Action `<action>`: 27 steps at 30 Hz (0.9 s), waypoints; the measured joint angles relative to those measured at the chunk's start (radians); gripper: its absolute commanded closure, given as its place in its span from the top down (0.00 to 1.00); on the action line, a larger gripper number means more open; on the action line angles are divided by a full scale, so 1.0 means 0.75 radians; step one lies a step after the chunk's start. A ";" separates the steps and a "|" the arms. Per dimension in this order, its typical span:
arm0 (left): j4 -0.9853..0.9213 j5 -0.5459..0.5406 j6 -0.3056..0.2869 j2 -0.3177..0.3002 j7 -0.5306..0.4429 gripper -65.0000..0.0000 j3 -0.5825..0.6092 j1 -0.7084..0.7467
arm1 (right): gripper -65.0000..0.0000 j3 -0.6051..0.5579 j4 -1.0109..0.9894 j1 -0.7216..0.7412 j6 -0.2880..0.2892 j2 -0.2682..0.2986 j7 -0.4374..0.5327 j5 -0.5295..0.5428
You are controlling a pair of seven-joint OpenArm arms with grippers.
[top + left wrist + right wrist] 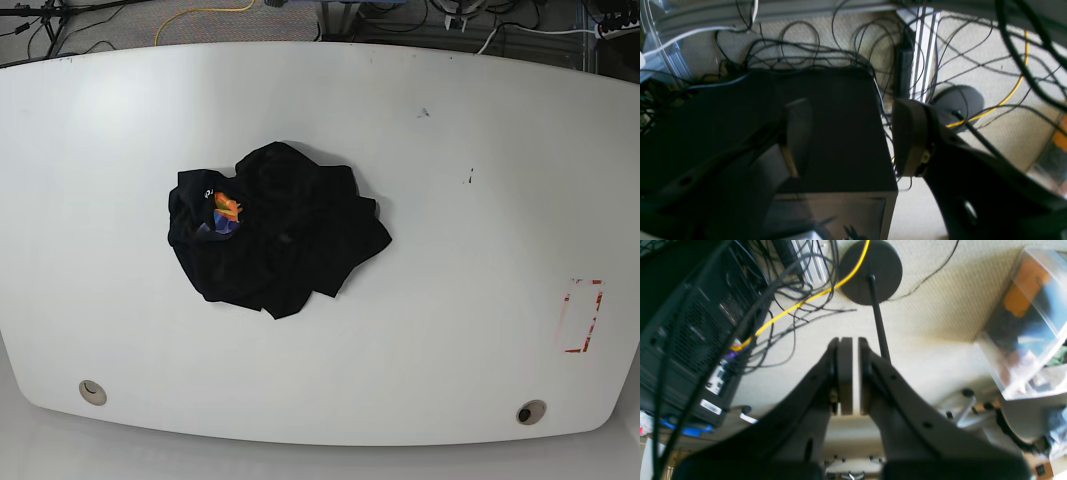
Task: Fold the T-shirt properly
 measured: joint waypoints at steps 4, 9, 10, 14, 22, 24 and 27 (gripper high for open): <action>-0.008 -0.002 -0.008 0.000 -0.001 0.53 0.000 0.007 | 0.03 0.001 0.000 -0.005 -0.001 0.000 0.005 0.000; -0.015 0.003 -0.008 0.000 0.003 0.53 -0.003 0.015 | 0.03 0.001 -0.003 -0.014 -0.003 0.001 0.013 0.000; -0.017 0.007 -0.008 0.000 0.005 0.53 -0.002 0.013 | 0.03 0.001 -0.007 -0.015 -0.008 0.000 0.014 0.000; -0.016 0.014 -0.008 0.000 0.016 0.54 -0.002 0.004 | 0.03 0.001 -0.009 -0.013 -0.012 0.000 0.015 0.000; -0.014 0.013 -0.008 -0.001 -0.012 0.54 -0.002 -0.006 | 0.03 0.001 -0.005 -0.013 -0.016 0.001 0.012 0.000; -0.014 0.014 -0.008 -0.001 -0.004 0.54 -0.002 -0.001 | 0.04 0.001 -0.005 -0.015 -0.017 0.001 0.009 0.000; -0.014 0.014 -0.008 -0.001 -0.004 0.54 -0.002 0.008 | 0.03 0.002 -0.005 -0.018 -0.016 0.001 0.004 0.000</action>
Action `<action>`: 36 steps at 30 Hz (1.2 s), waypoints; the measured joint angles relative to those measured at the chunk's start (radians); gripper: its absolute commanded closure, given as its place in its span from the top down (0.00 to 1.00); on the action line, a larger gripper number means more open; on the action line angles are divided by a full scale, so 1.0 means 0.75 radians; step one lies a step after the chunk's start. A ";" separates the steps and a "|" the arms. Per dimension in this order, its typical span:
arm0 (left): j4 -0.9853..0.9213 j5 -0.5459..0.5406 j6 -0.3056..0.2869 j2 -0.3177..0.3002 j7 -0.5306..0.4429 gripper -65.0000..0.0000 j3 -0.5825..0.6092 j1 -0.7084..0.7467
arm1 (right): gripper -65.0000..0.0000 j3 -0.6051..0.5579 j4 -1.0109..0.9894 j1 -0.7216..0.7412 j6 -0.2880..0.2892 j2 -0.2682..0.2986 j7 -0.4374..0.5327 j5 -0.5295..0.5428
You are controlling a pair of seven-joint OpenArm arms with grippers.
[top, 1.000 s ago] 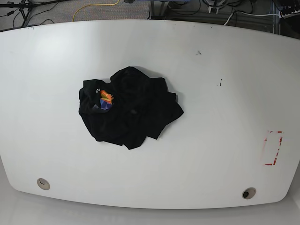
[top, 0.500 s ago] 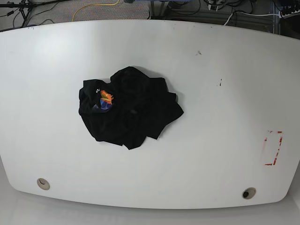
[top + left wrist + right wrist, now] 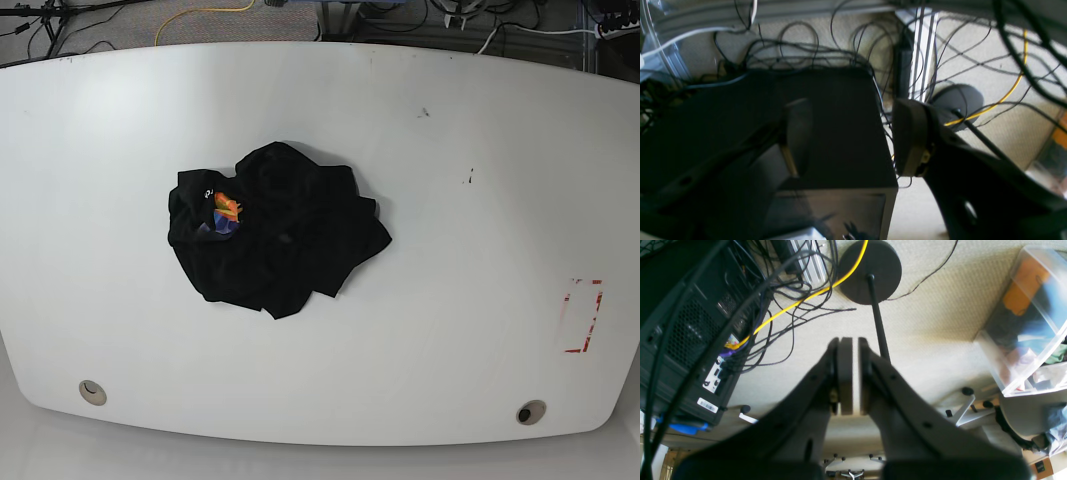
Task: Fold the T-shirt properly
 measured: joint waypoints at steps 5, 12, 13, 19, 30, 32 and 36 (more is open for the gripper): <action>0.001 0.000 0.000 -0.001 0.010 0.54 0.000 0.004 | 0.03 -0.001 0.010 -0.004 -0.001 -0.001 0.007 0.000; 0.009 -0.001 0.000 -0.003 0.002 0.54 -0.001 0.003 | 0.03 -0.001 0.025 -0.006 -0.001 -0.001 0.006 0.000; 0.011 0.000 -0.001 -0.003 0.003 0.54 -0.001 0.004 | 0.04 -0.001 0.033 -0.009 -0.001 -0.001 0.004 0.000; 0.013 0.000 -0.001 -0.004 0.005 0.54 -0.001 0.011 | 0.03 -0.001 0.052 -0.023 -0.001 -0.001 0.005 0.001; 0.019 0.001 -0.007 -0.003 0.006 0.53 -0.004 0.014 | 0.03 -0.001 0.062 -0.034 -0.005 -0.005 0.006 0.001; 0.024 0.001 -0.007 -0.004 0.006 0.53 -0.004 0.014 | 0.03 -0.001 0.067 -0.037 -0.005 -0.005 0.006 0.001; 0.028 0.005 -0.006 -0.007 0.006 0.53 -0.004 0.015 | 0.03 -0.006 0.067 -0.038 -0.010 -0.005 0.007 0.001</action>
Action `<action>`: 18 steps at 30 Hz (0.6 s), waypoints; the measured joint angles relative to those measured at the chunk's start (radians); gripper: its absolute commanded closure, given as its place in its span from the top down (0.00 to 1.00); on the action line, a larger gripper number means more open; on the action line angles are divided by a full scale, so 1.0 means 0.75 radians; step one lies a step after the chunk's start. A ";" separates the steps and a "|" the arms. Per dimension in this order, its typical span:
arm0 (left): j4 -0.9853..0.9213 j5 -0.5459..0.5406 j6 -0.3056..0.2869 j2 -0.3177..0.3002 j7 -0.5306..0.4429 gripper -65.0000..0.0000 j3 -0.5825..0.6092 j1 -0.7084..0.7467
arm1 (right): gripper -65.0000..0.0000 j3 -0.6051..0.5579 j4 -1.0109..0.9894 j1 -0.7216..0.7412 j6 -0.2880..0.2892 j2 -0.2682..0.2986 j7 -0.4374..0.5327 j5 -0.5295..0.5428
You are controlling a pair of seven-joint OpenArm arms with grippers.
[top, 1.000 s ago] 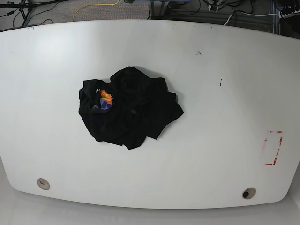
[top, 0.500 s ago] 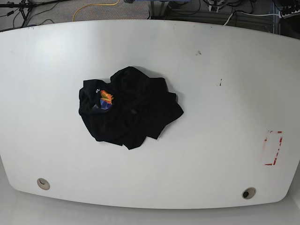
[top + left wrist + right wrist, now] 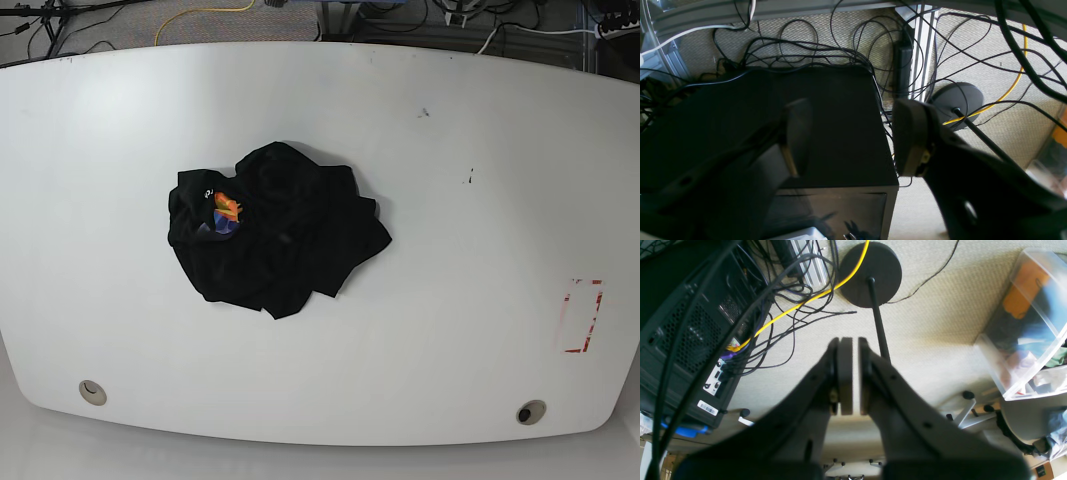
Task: Fold the T-shirt properly
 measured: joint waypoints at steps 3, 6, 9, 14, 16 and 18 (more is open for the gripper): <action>0.005 0.000 0.000 -0.002 0.000 0.53 0.000 0.004 | 0.03 -0.001 0.001 -0.004 0.000 0.000 0.001 0.000; 0.006 0.000 0.001 -0.004 -0.001 0.53 0.000 0.008 | 0.02 -0.001 0.001 -0.008 0.000 -0.001 0.001 -0.001; 0.001 0.000 0.000 -0.002 -0.001 0.53 -0.004 0.010 | 0.02 0.002 -0.001 -0.011 -0.001 0.000 -0.001 -0.001; -0.002 0.000 0.000 0.001 -0.001 0.48 -0.004 0.014 | 0.02 0.002 -0.006 -0.011 -0.001 0.000 -0.001 -0.001; -0.001 0.000 -0.001 0.001 -0.001 0.42 -0.004 0.015 | 0.03 0.002 -0.006 -0.011 -0.001 0.000 -0.001 -0.001; 0.004 0.001 -0.005 -0.001 -0.009 0.35 -0.004 0.019 | 0.03 0.002 -0.007 -0.011 -0.002 0.001 -0.001 -0.001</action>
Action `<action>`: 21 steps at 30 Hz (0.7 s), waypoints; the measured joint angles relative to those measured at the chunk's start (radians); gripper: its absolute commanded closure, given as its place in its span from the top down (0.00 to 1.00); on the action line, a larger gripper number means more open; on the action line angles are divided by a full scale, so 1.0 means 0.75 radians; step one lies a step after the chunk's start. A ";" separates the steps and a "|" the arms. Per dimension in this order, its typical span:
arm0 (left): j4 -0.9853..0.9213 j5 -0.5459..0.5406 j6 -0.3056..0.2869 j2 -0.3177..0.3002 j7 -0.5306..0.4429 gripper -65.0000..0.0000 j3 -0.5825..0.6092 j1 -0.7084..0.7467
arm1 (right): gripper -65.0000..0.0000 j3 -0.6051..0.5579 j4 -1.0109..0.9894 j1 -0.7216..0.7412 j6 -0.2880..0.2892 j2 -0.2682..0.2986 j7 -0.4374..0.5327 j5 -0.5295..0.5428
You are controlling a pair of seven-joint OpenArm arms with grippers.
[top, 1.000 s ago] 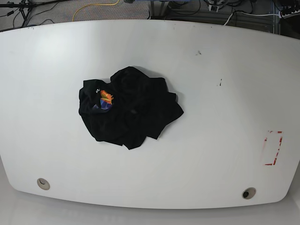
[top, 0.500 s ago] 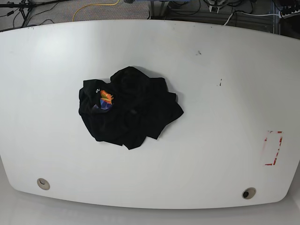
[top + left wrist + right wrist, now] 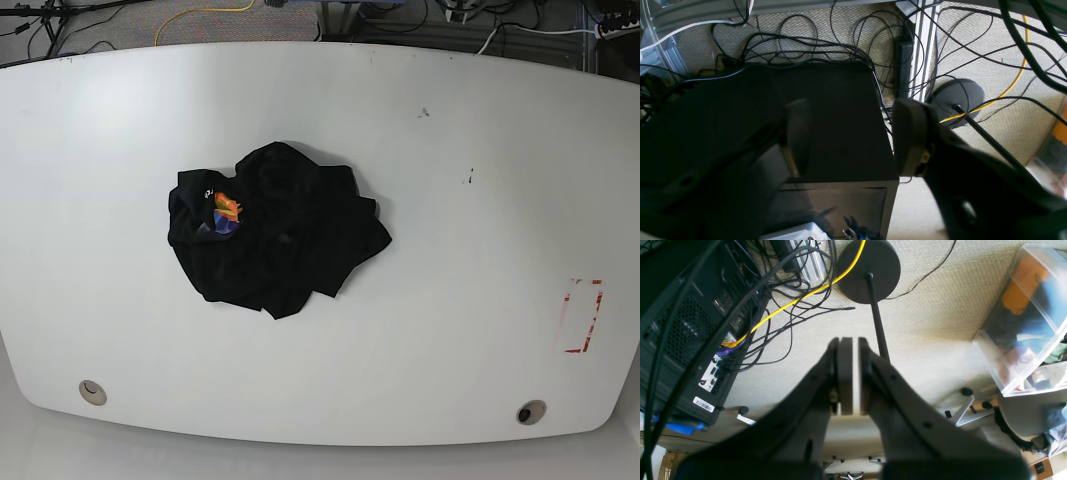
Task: Fold the T-shirt properly
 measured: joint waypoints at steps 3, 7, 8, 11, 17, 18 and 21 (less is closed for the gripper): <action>0.002 0.000 0.001 -0.002 -0.018 0.30 -0.001 0.004 | 0.03 0.000 -0.001 -0.001 -0.002 0.000 0.000 0.000; 0.001 0.004 0.001 -0.003 -0.028 0.29 -0.003 0.009 | 0.03 0.000 -0.002 -0.004 -0.003 0.000 0.000 0.000; 0.002 0.004 0.001 -0.003 -0.026 0.31 -0.006 0.011 | 0.03 0.000 -0.001 -0.005 -0.003 0.000 0.000 0.000; 0.012 0.004 0.001 -0.002 -0.026 0.42 -0.008 0.018 | 0.03 0.000 0.008 -0.012 -0.003 0.000 0.000 -0.001; 0.027 0.004 -0.001 -0.002 0.005 0.51 -0.008 0.027 | 0.03 -0.001 0.008 -0.022 -0.003 0.000 -0.001 -0.001; 0.036 0.004 -0.001 -0.003 0.004 0.51 -0.011 0.030 | 0.03 0.000 0.013 -0.026 -0.003 0.000 0.001 -0.001; 0.050 0.004 -0.001 -0.004 0.004 0.52 -0.012 0.035 | 0.03 0.000 0.019 -0.033 -0.003 0.000 -0.001 -0.001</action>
